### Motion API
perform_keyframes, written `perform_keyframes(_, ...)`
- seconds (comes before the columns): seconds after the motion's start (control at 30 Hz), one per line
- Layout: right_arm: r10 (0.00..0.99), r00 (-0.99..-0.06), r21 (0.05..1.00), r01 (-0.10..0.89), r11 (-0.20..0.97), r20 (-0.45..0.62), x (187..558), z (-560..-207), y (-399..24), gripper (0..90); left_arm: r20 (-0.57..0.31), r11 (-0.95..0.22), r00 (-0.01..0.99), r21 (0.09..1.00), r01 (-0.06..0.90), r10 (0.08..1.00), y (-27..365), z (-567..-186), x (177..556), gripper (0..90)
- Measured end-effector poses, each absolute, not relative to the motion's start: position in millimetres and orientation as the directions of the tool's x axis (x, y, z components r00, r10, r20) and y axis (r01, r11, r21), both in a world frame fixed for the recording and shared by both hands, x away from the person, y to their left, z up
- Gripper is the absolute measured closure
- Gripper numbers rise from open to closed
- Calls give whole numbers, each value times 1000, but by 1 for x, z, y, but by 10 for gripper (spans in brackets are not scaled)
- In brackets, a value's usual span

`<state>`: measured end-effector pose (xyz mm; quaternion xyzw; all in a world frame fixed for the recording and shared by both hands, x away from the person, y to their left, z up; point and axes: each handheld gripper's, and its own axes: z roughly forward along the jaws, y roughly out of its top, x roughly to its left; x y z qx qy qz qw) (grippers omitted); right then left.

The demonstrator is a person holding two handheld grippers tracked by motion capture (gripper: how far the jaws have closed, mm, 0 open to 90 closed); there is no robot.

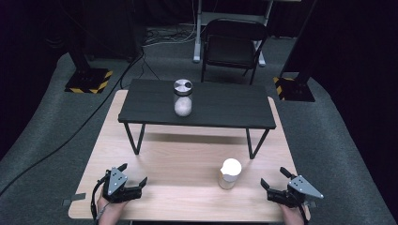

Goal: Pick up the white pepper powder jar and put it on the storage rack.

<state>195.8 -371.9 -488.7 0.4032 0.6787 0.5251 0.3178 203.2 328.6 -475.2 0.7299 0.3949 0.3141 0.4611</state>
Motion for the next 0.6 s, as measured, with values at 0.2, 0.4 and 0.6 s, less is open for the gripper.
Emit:
perform_keyframes(0.2,877,-480,970,211,125,-9,196,-489,-372,30,93,-263,493,921,287,865,329,-475,203,77)
perform_keyframes(0.4,871,-491,970,206,127,-9,197,-489,-372,28,94,-263,493,921,287,865,329,-475,203,77)
perform_keyframes(0.6,863,-506,970,203,131,-11,198,-490,-372,27,93,-263,493,921,288,865,329,-475,203,77)
